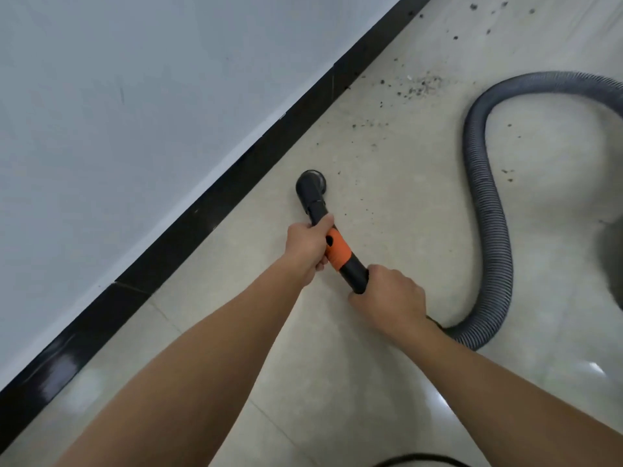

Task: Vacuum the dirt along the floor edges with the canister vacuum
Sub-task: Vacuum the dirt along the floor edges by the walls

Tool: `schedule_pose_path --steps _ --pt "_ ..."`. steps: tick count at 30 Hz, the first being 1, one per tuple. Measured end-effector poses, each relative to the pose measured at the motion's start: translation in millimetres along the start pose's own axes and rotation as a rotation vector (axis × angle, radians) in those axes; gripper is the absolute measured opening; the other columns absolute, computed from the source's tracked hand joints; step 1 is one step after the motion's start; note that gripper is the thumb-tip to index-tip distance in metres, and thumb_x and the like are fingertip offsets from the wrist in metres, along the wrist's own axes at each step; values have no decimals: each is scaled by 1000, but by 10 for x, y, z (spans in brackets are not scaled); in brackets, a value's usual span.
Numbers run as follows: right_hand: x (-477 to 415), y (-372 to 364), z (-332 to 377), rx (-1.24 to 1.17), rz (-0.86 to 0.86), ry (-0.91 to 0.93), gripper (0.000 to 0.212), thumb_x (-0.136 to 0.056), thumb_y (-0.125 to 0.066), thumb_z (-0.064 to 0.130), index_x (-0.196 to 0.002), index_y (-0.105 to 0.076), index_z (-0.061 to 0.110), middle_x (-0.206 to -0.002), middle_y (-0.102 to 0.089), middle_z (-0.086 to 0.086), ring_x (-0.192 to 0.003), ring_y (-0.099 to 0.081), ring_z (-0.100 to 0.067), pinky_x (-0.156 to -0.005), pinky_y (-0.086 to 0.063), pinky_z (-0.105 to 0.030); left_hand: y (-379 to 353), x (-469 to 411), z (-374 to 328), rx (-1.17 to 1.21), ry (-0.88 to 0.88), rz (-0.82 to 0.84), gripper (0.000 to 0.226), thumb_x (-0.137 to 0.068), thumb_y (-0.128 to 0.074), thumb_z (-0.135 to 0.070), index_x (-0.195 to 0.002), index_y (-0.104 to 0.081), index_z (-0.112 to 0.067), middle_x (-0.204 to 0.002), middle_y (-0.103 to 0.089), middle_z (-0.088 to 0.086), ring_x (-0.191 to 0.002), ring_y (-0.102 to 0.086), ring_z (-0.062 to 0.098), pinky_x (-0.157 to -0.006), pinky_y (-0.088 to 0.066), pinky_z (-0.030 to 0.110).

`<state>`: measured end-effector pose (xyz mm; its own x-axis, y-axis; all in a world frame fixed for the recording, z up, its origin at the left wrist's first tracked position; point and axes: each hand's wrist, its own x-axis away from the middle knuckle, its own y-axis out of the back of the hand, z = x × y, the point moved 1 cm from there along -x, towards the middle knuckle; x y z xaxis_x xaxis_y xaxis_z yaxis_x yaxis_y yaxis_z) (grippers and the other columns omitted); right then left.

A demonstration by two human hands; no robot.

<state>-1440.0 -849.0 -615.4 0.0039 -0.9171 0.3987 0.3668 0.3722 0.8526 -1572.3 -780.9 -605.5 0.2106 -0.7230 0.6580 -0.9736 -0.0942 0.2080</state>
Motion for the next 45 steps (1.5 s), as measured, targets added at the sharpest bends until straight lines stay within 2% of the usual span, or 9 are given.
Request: schedule_pose_path --steps 9,13,17,24,28,30,33,36,45 --pt "1485 -14 -529 -123 140 -271 16 -83 -58 40 -89 -50 27 -74 -56 10 -70 -55 -17 -65 -42 -29 -461 1143 539 -115 115 193 30 -94 -58 -38 -88 -57 -8 -62 -47 5 -46 -41 16 -40 -34 22" --pt "2026 253 -623 -114 216 -275 17 -83 -59 40 -87 -49 27 -73 -58 10 -67 -58 -13 -64 -49 -29 -456 1679 592 -137 274 228 31 -94 -59 -37 -96 -55 -6 -67 -49 6 -50 -43 17 -45 -36 24" --pt "2517 694 -504 -44 266 -216 16 -83 -57 40 -85 -44 31 -69 -51 11 -67 -55 -14 -64 -47 -29 -243 2260 473 -65 361 200 37 -85 -72 -33 -104 -57 -6 -87 -62 8 -75 -58 20 -64 -48 31" --pt "3092 1720 58 -109 440 -121 28 -77 -61 48 -92 -41 33 -83 -59 10 -77 -59 -13 -66 -44 -28 356 3030 -373 60 397 35 18 -90 -65 -16 -96 -52 -5 -84 -55 12 -72 -56 24 -60 -52 36" --pt "3238 2478 233 -221 522 -149 67 -59 -70 71 -114 -53 36 -109 -60 13 -98 -57 -9 -82 -46 -26 706 3159 -1239 26 281 -77 18 -90 -61 -15 -99 -46 -8 -84 -47 10 -71 -49 22 -67 -52 43" --pt "3286 2879 264 -245 503 -185 74 -64 -71 72 -126 -50 36 -119 -57 13 -109 -54 -9 -92 -43 -27 810 3232 -1735 30 212 -71 18 -90 -60 -12 -100 -45 -10 -78 -46 9 -66 -51 22 -75 -55 51" --pt "3328 3471 153 -218 341 -314 65 -81 -64 61 -136 -43 33 -131 -51 10 -122 -47 -11 -102 -37 -28 815 3387 -2494 -11 86 46 16 -91 -59 -7 -95 -43 -11 -61 -41 11 -38 -44 17 -56 -53 41" --pt "3290 4164 -102 -163 58 -470 50 -89 -61 43 -135 -46 29 -131 -53 5 -120 -50 -14 -98 -42 -28 638 3507 -3082 -164 -32 124 14 -89 -58 -5 -90 -45 -9 -56 -41 10 -37 -39 18 -41 -41 28" --pt "3441 5665 -1290 -218 -698 -867 50 -85 -69 25 -130 -52 10 -128 -50 -15 -122 -43 -36 -96 -40 -47 -552 4017 -3717 -545 -322 391 10 -87 -65 -20 -91 -56 -18 -70 -60 11 -52 -59 23 -42 -44 27"
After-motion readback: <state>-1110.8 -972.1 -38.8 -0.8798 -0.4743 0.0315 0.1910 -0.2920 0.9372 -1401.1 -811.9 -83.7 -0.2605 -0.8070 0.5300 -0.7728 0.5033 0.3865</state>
